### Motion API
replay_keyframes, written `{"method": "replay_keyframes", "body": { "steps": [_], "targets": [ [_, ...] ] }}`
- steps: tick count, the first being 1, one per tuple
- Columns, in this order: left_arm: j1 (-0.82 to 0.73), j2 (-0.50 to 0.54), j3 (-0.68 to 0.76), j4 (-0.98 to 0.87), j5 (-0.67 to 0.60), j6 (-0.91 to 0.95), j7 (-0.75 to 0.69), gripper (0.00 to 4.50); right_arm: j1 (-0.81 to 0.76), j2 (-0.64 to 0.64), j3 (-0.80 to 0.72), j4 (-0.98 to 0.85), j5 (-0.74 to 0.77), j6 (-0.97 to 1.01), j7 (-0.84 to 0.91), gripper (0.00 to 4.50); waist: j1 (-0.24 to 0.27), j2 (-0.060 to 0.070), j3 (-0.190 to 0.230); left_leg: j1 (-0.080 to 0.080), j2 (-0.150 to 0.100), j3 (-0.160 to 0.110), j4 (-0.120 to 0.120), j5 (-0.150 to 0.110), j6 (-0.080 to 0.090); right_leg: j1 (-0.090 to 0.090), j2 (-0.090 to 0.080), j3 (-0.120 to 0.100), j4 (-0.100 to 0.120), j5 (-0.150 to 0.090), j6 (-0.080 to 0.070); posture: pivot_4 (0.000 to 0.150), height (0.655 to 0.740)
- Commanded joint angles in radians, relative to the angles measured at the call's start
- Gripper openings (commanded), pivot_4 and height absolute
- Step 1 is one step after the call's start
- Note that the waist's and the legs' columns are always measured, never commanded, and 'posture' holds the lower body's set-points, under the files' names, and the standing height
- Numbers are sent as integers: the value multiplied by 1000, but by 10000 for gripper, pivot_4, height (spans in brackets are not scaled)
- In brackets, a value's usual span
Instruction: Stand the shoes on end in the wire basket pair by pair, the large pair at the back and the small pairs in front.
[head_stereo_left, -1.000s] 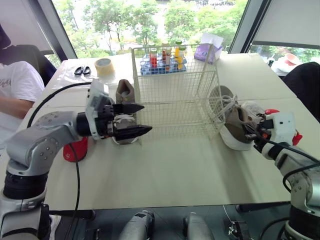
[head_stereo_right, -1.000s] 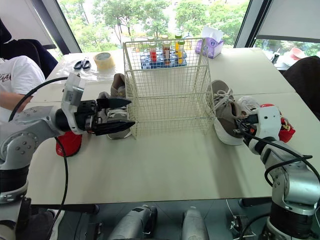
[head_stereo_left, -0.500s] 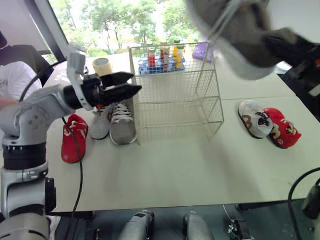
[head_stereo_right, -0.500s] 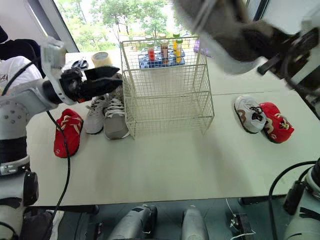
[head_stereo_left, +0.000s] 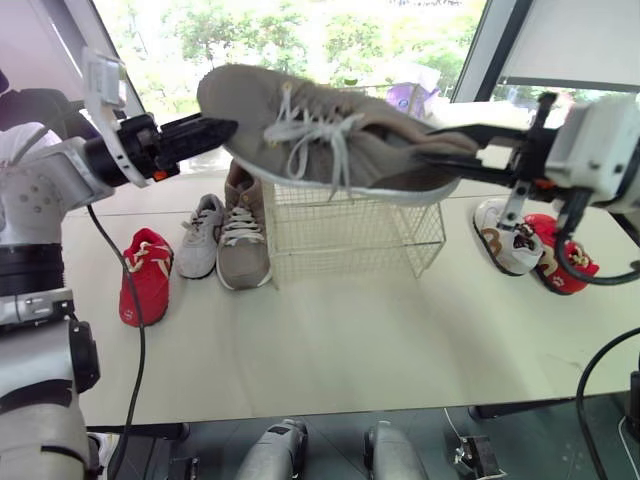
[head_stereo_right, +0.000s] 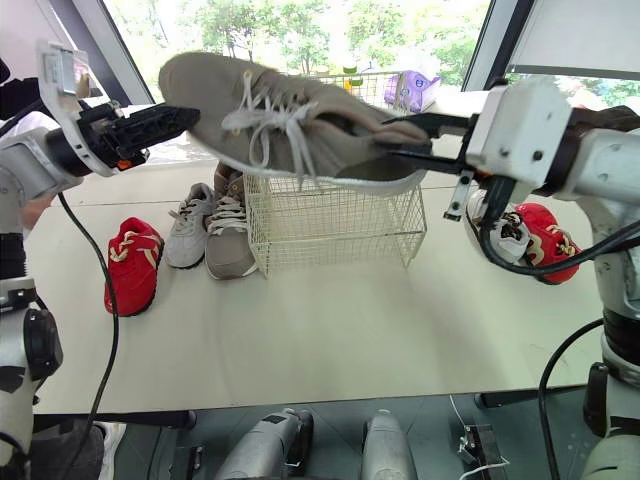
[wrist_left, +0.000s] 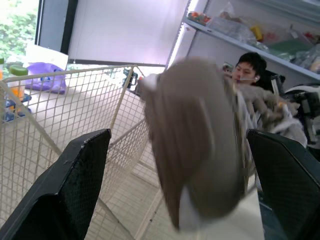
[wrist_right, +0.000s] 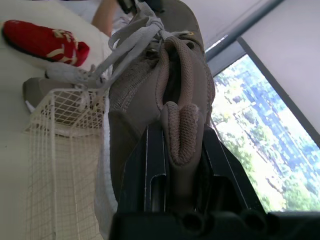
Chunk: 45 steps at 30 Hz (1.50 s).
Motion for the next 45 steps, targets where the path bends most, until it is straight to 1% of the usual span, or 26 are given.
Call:
{"method": "replay_keyframes", "body": {
  "steps": [1,2,5,6,7,8,10,11,12,15,17,20,22,24,26,27,30,32,36,45],
  "targets": [
    [-25,-16,1,-33,7,5,-11,45000,-64,7,-12,7,-9,-75,9,1437,0,0,0,0,0,0,0,0,0,0,0,0,0,0,0,1500,7400],
    [-23,-21,-8,-33,21,-2,-8,45000,-69,9,-8,12,-11,-80,12,1437,0,0,0,0,0,0,0,0,0,0,0,0,0,0,0,1500,7400],
    [-7,-25,-38,-44,53,-6,-21,36785,-93,8,2,31,-20,-97,22,1428,-1,0,0,0,0,0,0,0,-1,0,0,0,0,0,0,1500,7400],
    [1,-27,-47,-52,61,-8,-25,31124,-103,8,4,37,-22,-99,24,1428,-1,0,0,0,0,0,0,0,-1,0,0,0,0,0,0,1500,7400],
    [7,-31,-50,-57,65,-10,-28,26895,-112,7,6,44,-27,-98,23,1428,-2,0,0,0,0,0,0,0,-1,-1,0,0,0,0,0,1500,7400],
    [9,-36,-49,-59,68,-10,-29,21424,-118,5,8,49,-30,-95,22,1428,-3,0,0,0,0,0,0,0,-1,-1,0,0,0,0,0,1500,7400],
    [8,-54,-31,-53,65,-8,-14,11521,-125,-1,3,54,-14,-57,19,11796,-2,0,0,0,0,0,-1,0,-1,-2,0,0,1,0,0,1500,7400],
    [6,-66,-12,-50,57,-3,4,7750,-120,-9,-7,53,4,-25,19,15664,-1,0,0,0,0,0,-1,0,-1,-2,0,0,1,0,0,1500,7400],
    [5,-83,15,-49,40,6,32,6046,-106,-20,-26,45,37,34,11,20912,0,0,0,0,0,0,-1,0,-1,-2,0,0,1,0,0,1500,7400],
    [13,-124,111,-67,-26,51,128,5942,-55,-13,-125,10,182,248,-84,36291,5,0,0,-1,0,-1,0,0,-1,-1,0,0,1,0,0,1500,7400],
    [22,-154,186,-80,-84,82,207,5942,-15,10,-215,4,294,382,-170,44597,4,-1,0,-1,0,-1,0,0,-1,-1,0,0,1,0,0,1500,7400],
    [48,-204,285,-122,-172,100,310,5942,89,68,-350,-14,464,552,-316,44597,4,-1,0,-1,0,-2,0,0,-1,-1,0,0,1,0,0,1500,7400],
    [63,-238,325,-158,-220,104,370,5942,143,129,-391,-41,563,610,-414,44597,2,-1,0,-1,0,-2,-1,0,-1,-1,0,0,1,0,0,1500,7400],
    [77,-277,351,-193,-272,108,425,5942,164,225,-389,-56,664,637,-529,44597,0,-1,0,-1,1,-2,0,0,-1,-1,-1,1,2,0,0,1500,7400],
    [88,-315,360,-221,-307,102,471,5942,154,324,-351,-57,750,650,-622,44597,0,-1,0,-1,1,-1,1,1,-1,-2,-1,1,3,0,-1,1500,7400],
    [93,-328,359,-231,-316,95,487,5942,145,351,-327,-60,764,653,-646,44597,1,-1,0,0,1,-1,1,1,-1,-1,-1,1,3,0,-1,1500,7400],
    [96,-388,355,-244,-353,70,543,5942,27,504,-221,-25,790,619,-740,44597,-4,-1,0,0,1,-1,1,1,-2,-1,0,1,4,1,-1,1500,7400],
    [109,-411,340,-256,-354,58,560,5942,-46,574,-190,15,791,597,-770,44597,-4,-1,0,0,1,0,1,2,-3,-2,0,1,5,1,-1,1500,7400],
    [128,-426,323,-266,-345,31,581,5942,-139,630,-165,57,802,559,-764,44597,1,-1,0,-1,0,-1,1,3,-4,-3,1,1,4,1,-1,1500,7400],
    [215,-413,253,-339,-333,17,595,5942,-245,693,-193,166,845,494,-791,44597,-4,-1,0,-1,0,-1,1,3,-4,-3,1,1,5,1,-1,1500,7400]
  ]
}}
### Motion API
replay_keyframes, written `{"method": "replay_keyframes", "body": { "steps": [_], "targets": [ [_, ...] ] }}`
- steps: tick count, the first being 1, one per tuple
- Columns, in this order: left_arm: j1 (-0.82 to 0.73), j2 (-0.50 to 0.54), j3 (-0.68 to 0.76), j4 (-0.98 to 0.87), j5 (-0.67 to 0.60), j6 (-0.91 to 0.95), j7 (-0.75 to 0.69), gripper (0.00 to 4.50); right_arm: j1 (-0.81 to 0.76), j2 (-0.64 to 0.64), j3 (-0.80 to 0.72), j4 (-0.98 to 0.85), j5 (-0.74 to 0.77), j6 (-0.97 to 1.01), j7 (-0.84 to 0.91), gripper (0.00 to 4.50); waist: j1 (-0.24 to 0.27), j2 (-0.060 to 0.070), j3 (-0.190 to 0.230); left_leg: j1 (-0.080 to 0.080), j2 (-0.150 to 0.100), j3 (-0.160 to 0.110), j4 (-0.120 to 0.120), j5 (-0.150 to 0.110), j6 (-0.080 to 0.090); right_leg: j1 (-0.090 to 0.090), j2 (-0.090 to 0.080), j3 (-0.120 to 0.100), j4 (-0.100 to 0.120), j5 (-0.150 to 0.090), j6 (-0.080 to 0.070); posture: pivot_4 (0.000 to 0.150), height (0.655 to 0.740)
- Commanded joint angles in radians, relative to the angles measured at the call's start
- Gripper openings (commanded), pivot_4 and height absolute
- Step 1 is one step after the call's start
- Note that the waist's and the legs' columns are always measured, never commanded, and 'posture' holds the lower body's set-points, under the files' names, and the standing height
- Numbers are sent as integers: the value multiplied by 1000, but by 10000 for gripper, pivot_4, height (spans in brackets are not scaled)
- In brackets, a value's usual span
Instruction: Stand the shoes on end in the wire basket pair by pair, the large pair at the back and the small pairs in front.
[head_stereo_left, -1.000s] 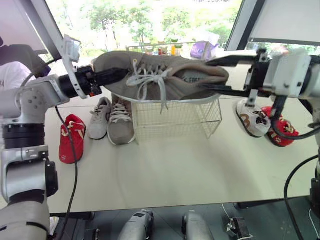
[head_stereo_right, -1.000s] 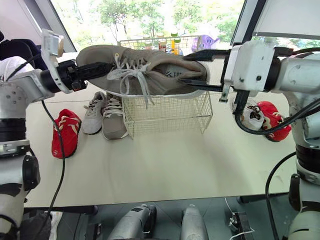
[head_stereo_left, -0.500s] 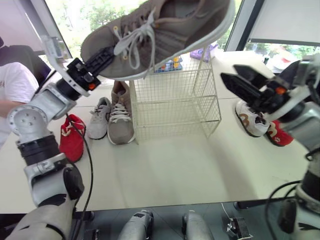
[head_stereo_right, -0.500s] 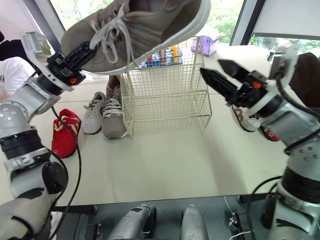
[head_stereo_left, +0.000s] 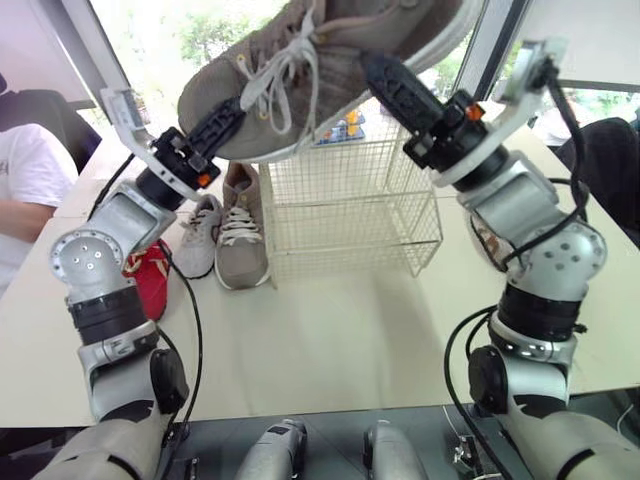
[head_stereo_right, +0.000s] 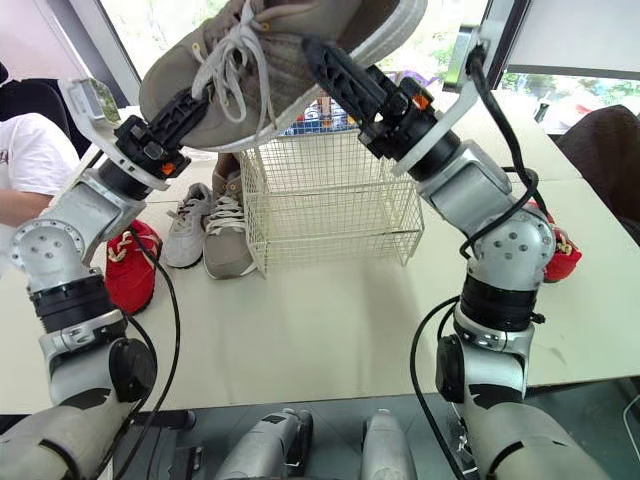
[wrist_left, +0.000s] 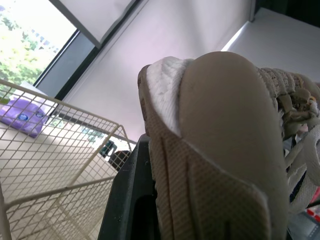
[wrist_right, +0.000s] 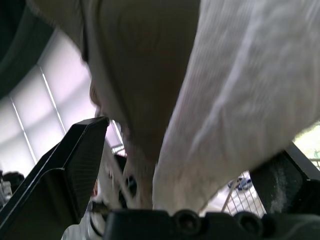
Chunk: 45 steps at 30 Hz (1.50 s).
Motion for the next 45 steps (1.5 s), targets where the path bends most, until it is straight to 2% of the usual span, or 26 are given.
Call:
{"method": "replay_keyframes", "body": {
  "steps": [1,3,4,6,8,11,12,16,19,20,26,29,34,40,45],
  "targets": [
    [28,21,-36,-57,1,2,6,5942,-78,18,-44,4,61,-55,-11,44597,-1,0,0,0,0,0,0,0,0,0,0,0,0,0,0,1500,7400],
    [42,21,-44,-68,0,-5,11,5942,-90,19,-44,16,64,-58,-13,44597,-1,0,0,0,0,0,0,0,0,0,0,0,0,0,0,1500,7400],
    [47,20,-47,-74,-3,-10,15,5942,-94,20,-40,20,58,-62,-12,42305,-1,0,0,0,0,0,-1,0,0,0,0,0,0,0,0,1500,7400],
    [58,18,-54,-87,-8,-14,21,5942,-99,21,-37,28,49,-66,-14,36120,-1,0,0,0,0,0,0,0,0,-1,0,0,0,0,0,1500,7400],
    [69,19,-63,-101,-13,-13,22,5942,-105,22,-35,37,47,-69,-16,27939,-1,0,0,0,0,0,0,0,0,0,0,0,0,0,0,1500,7400],
    [87,33,-90,-126,7,-15,9,5942,-129,9,-27,55,31,-66,-5,20027,-1,0,0,0,0,0,-1,0,0,-1,0,0,0,0,0,1500,7400],
    [90,35,-94,-128,6,-18,8,5942,-139,2,-23,64,23,-64,-1,18921,-1,0,0,0,0,0,-1,0,0,-1,0,0,0,0,0,1500,7400],
    [92,53,-106,-130,7,-26,7,26554,-199,-52,-9,130,-26,-52,37,17792,-1,0,0,0,0,0,-1,0,0,-1,0,0,0,0,0,1500,7400],
    [105,114,-113,-135,26,-28,-45,41526,-300,-155,27,273,-173,-99,151,17792,-1,0,0,0,0,0,-1,0,0,-1,0,0,0,0,0,1500,7400],
    [111,138,-112,-132,32,-29,-62,44041,-336,-193,47,334,-232,-126,204,17792,-1,0,0,0,0,1,-1,0,0,-1,0,0,0,0,0,1500,7400],
    [152,268,-129,-117,113,-53,-159,44041,-566,-367,213,778,-610,-455,608,17792,-3,0,0,0,0,3,-3,0,0,-2,0,0,-1,0,0,1500,7400],
    [166,285,-133,-128,128,-60,-185,44041,-674,-392,267,991,-747,-634,794,17792,-8,1,0,0,0,4,-3,0,0,-3,0,2,-1,0,0,1500,7400],
    [162,272,-146,-139,172,-91,-196,44041,-760,-389,316,1228,-889,-833,1059,17792,-26,1,1,0,0,5,-4,0,0,-4,0,2,-1,0,0,1500,7400],
    [170,261,-149,-172,174,-100,-190,44041,-800,-363,315,1394,-993,-954,1154,17792,-26,1,1,0,0,4,-4,0,0,-4,0,2,-1,0,0,1500,7400],
    [169,264,-136,-190,170,-102,-175,44041,-795,-346,305,1463,-1063,-983,1122,17792,-26,1,1,0,0,4,-4,0,-1,-5,0,2,-1,0,0,1500,7400]
  ]
}}
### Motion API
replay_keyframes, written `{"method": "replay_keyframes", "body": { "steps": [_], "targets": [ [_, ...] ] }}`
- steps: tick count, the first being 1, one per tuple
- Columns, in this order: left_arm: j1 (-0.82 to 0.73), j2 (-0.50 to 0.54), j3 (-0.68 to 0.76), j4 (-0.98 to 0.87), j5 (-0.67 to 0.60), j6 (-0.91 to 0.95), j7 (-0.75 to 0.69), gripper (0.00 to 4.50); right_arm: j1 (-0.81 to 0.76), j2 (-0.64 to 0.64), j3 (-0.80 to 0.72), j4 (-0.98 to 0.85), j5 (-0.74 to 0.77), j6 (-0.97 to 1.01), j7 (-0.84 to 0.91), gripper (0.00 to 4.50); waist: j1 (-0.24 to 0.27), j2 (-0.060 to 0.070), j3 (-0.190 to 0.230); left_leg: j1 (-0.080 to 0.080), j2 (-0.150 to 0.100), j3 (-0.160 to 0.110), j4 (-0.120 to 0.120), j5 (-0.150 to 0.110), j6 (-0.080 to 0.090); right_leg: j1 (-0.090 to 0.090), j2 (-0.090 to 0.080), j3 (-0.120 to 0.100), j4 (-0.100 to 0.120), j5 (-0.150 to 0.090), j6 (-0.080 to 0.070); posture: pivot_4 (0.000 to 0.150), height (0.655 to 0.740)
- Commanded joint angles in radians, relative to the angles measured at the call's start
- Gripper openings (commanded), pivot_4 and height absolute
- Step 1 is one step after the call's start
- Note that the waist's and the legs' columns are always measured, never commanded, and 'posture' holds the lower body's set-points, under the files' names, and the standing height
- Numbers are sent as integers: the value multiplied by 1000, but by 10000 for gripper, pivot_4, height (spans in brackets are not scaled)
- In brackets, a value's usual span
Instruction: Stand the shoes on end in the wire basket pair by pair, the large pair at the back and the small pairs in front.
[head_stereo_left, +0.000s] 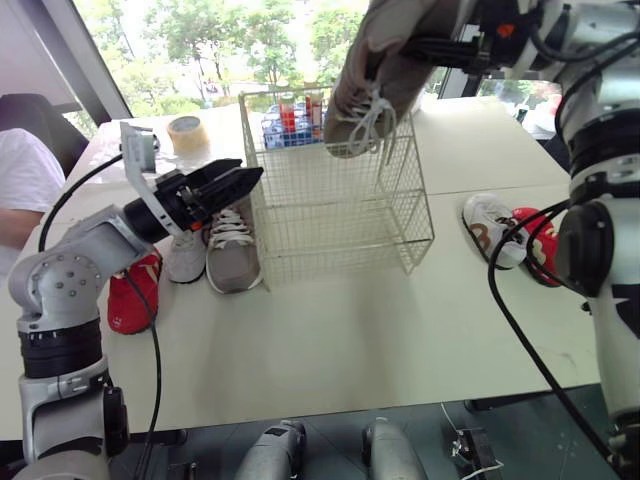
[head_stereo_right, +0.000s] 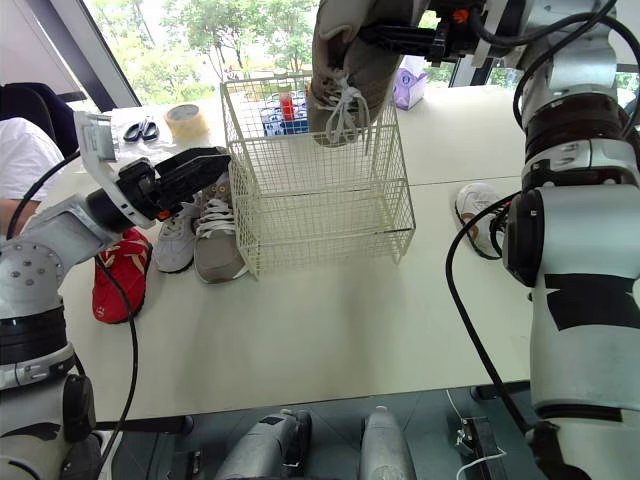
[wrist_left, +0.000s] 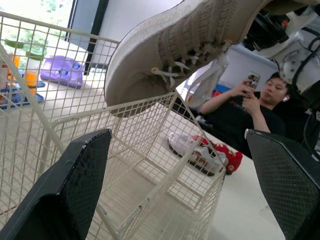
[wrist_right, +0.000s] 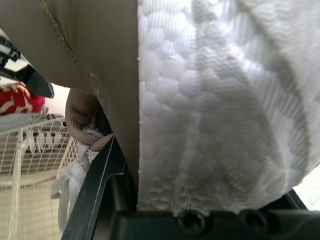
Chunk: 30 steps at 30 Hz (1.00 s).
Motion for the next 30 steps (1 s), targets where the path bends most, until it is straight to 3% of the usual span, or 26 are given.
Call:
{"method": "replay_keyframes", "body": {
  "steps": [1,5,10,11,20,30],
  "targets": [
    [-4,11,30,-45,-9,-18,12,44041,-18,2,-15,39,-50,-11,-24,17792,1,0,0,0,0,0,0,0,0,0,0,0,0,0,0,1500,7400],
    [-6,8,27,-53,-3,-22,18,44041,-4,12,-24,68,-91,9,-51,17792,2,0,0,0,0,0,1,0,0,1,0,0,0,0,0,1500,7400],
    [-9,2,17,-58,-2,-22,18,45000,19,21,-37,73,-113,42,-42,42862,0,0,0,0,0,0,1,0,0,1,0,0,0,0,0,1500,7400],
    [-10,2,16,-57,-1,-23,17,45000,21,22,-40,70,-116,39,-48,44556,0,0,0,0,0,0,1,0,0,1,0,0,0,0,0,1500,7400],
    [-25,-15,-8,-47,4,-20,11,45000,37,-3,-98,27,-100,88,-188,44556,2,0,0,0,0,0,1,0,0,0,0,0,1,0,0,1500,7400],
    [-75,-41,-52,8,39,-29,-19,45000,131,-1,-113,-110,-78,207,-129,44556,1,0,0,0,0,-1,2,0,0,1,0,0,1,0,0,1500,7400]
  ]
}}
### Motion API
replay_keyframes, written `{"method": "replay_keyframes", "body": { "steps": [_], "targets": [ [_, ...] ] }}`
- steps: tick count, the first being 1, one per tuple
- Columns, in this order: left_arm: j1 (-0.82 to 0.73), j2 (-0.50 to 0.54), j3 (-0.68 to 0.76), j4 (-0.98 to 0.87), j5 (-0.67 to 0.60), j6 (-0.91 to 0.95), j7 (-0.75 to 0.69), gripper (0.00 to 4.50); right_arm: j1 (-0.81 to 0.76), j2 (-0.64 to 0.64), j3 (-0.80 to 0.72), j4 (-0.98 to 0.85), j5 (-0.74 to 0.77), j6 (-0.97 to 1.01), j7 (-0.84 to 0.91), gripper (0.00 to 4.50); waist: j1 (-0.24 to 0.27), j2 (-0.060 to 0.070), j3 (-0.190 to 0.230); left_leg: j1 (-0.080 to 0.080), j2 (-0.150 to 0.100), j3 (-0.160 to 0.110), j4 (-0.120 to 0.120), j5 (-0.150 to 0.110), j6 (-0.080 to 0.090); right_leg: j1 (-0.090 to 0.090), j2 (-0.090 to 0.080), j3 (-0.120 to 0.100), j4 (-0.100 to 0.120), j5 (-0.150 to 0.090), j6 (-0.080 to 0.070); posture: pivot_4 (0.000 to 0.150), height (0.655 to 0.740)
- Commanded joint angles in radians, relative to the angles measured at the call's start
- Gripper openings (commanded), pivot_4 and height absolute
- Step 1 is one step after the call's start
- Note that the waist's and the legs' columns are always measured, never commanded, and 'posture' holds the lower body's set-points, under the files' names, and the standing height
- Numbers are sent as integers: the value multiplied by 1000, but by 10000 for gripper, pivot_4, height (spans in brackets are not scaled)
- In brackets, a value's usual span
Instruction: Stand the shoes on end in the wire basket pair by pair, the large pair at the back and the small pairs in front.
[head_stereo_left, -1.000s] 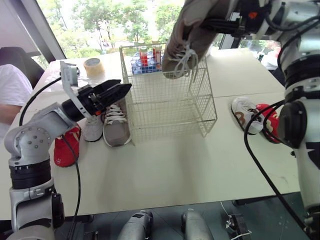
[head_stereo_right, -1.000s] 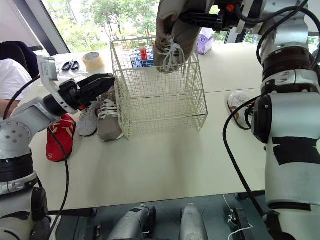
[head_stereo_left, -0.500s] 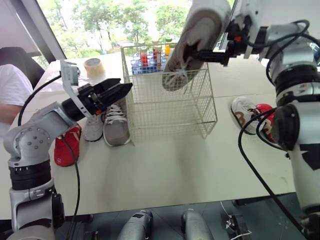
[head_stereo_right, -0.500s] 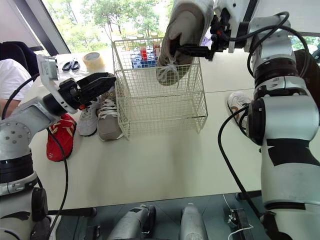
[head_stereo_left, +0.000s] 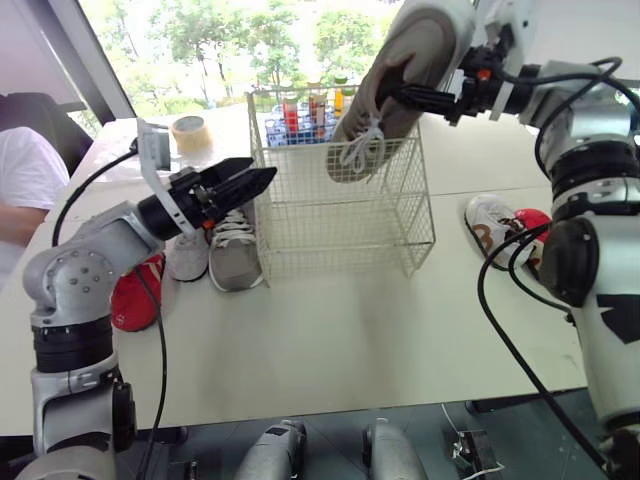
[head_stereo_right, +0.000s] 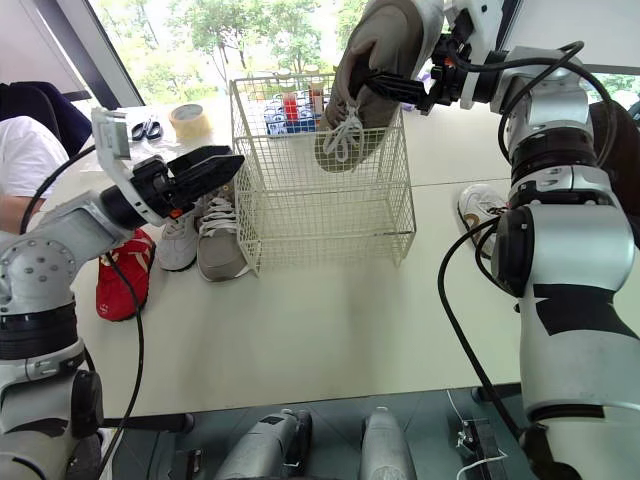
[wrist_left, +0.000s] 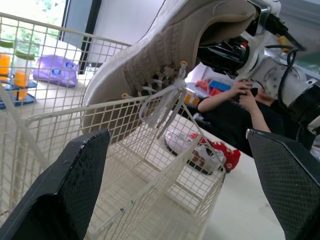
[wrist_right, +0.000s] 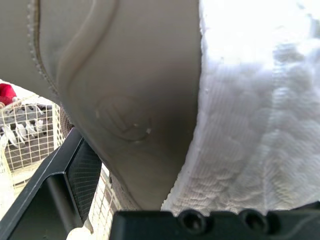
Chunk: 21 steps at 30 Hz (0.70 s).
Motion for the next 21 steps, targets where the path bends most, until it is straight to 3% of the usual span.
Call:
{"method": "replay_keyframes", "body": {
  "steps": [1,10,21],
  "targets": [
    [-38,-3,-2,0,12,-27,-20,45000,18,-17,5,-89,2,-32,50,44556,-1,0,0,0,0,0,0,0,0,0,0,0,0,0,0,1500,7400],
    [-48,-24,-10,7,24,-31,-27,45000,27,-61,52,-82,-51,-197,130,44556,-1,0,0,0,0,0,0,0,0,0,0,0,0,0,0,1500,7400],
    [-39,-44,-12,-3,25,-47,-24,45000,-135,-153,166,67,-221,-237,206,44556,4,0,0,0,-1,0,0,0,0,0,0,0,-1,0,0,1500,7400]
  ]
}}
